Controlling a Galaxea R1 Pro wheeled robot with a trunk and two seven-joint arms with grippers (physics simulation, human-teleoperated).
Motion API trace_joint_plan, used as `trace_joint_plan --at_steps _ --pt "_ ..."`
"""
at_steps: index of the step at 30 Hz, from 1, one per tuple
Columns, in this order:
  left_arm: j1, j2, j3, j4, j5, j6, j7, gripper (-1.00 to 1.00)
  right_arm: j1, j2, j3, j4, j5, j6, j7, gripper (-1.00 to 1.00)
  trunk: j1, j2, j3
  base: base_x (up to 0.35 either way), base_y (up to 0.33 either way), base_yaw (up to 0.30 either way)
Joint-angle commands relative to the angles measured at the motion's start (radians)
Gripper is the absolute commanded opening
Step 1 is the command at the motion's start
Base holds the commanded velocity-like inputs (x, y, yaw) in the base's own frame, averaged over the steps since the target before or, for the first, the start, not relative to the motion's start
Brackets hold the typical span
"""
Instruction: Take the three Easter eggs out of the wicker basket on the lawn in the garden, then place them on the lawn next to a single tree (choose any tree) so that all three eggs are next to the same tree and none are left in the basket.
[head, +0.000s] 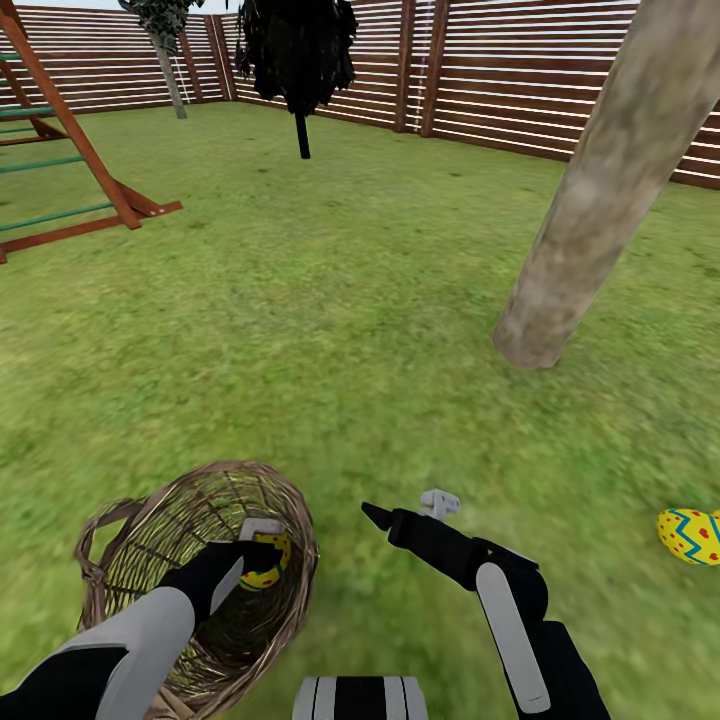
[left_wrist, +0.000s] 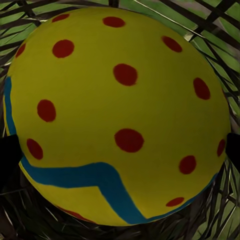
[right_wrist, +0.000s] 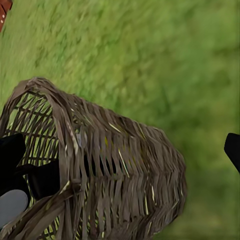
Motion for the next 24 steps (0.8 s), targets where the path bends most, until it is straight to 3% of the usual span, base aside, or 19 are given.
trace_joint_plan --at_steps 1,24 --pt "0.001 0.0 0.007 0.016 -0.002 0.005 -0.008 -1.0 0.0 0.0 -0.002 -0.001 0.005 0.005 0.005 1.0 0.001 0.0 -0.001 0.0 0.0 0.0" --pt "0.001 0.004 0.011 0.014 -0.003 0.02 -0.008 -1.0 0.0 0.0 -0.006 0.0 0.005 0.005 0.01 1.0 0.0 0.001 0.007 0.0 0.0 0.0"
